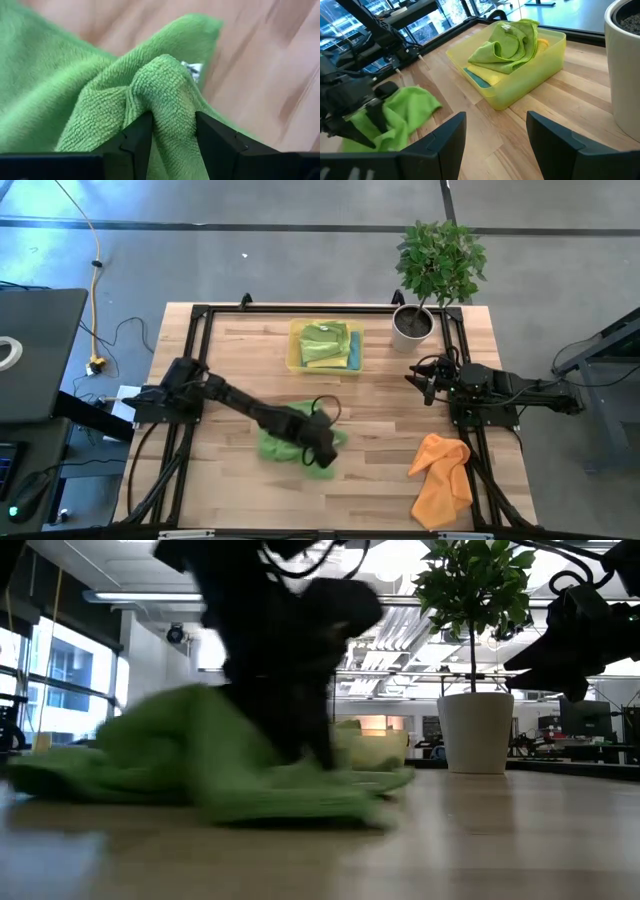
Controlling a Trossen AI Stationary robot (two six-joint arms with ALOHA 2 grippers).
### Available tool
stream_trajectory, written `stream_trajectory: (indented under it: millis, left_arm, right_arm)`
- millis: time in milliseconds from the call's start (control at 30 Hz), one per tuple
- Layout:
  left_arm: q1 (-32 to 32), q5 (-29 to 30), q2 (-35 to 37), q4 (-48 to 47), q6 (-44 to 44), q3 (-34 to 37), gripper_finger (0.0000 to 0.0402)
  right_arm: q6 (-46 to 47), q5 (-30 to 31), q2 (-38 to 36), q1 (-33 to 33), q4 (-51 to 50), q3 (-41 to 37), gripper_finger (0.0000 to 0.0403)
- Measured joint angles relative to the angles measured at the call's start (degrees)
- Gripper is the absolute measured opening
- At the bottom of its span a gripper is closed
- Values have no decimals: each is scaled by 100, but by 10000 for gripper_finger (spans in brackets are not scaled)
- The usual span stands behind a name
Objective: Fold microfiber towels
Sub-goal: Fold the green microfiber cloth
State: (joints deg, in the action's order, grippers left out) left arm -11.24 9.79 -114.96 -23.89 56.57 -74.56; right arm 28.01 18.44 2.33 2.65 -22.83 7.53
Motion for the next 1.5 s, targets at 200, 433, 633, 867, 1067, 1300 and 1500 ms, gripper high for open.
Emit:
stream_trajectory:
  millis: [200, 433, 633, 867, 1067, 1300, 1500]
  left_arm:
    - [435, 185, -26, 1216, -329, 0, 138]
    - [552, -359, -33, 2999, -1039, -9, 136]
    - [261, -804, -24, 2968, -1552, -410, 136]
    - [-258, -1081, -24, 1815, -1822, -942, 135]
    - [-566, -1059, -22, 313, -1666, -1417, 135]
    - [-848, -1089, -13, -514, -1034, -1694, 135]
    - [-931, -1342, -11, -845, -676, -1696, 135]
  right_arm:
    - [2, 0, -6, -2, 0, 0, 199]
    - [2, 0, -9, -1, 0, 0, 199]
    - [15, 0, -9, 0, 102, -2, 199]
    - [-114, 66, -11, 0, 466, -2, 199]
    - [427, 20, -10, -2, 1160, -2, 199]
    - [649, -123, 185, 0, 2461, -2, 199]
    - [656, -458, 1017, -2, 3140, -2, 199]
